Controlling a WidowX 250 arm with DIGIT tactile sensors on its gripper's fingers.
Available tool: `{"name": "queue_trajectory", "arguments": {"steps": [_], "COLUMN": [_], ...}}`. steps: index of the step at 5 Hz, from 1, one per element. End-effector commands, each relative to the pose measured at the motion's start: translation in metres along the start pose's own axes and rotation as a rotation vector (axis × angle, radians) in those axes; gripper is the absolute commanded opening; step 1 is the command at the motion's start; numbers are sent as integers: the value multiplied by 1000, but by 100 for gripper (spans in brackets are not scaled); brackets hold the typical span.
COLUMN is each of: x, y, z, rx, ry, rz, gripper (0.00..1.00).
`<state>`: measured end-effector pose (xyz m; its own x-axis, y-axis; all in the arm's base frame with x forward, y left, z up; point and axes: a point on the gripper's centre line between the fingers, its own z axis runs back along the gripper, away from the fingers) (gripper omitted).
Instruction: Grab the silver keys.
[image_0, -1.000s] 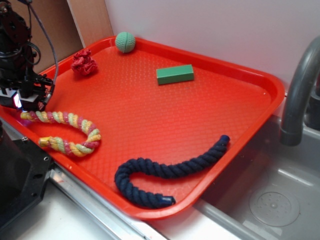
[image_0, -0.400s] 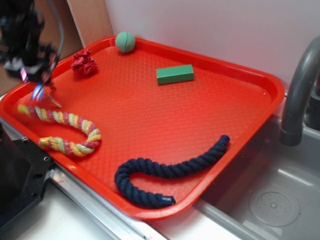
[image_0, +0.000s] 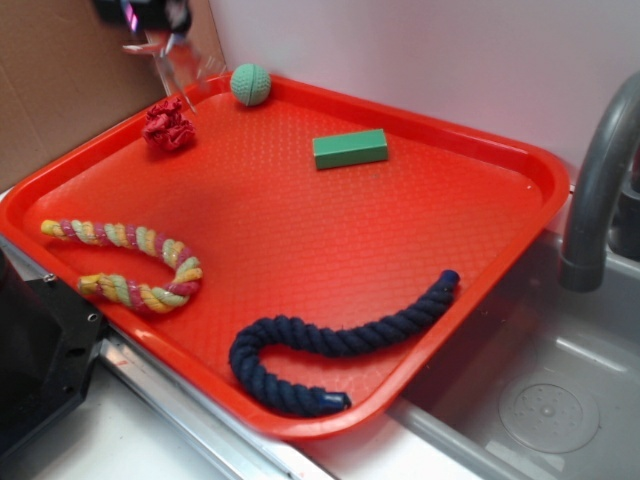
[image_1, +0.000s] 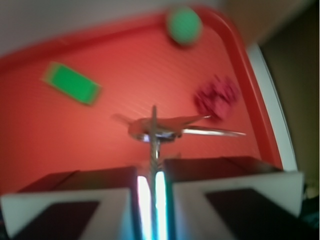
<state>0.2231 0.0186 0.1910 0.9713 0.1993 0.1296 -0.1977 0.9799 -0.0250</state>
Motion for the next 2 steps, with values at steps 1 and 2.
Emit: {"name": "queue_trajectory", "arguments": {"steps": [1,2], "x": [-15,-15], "y": [-10,-11], "z": [52,46], "rx": [-134,-79], "ry": [-65,-41], "rz": [-186,-193], "gripper": [0,0]}}
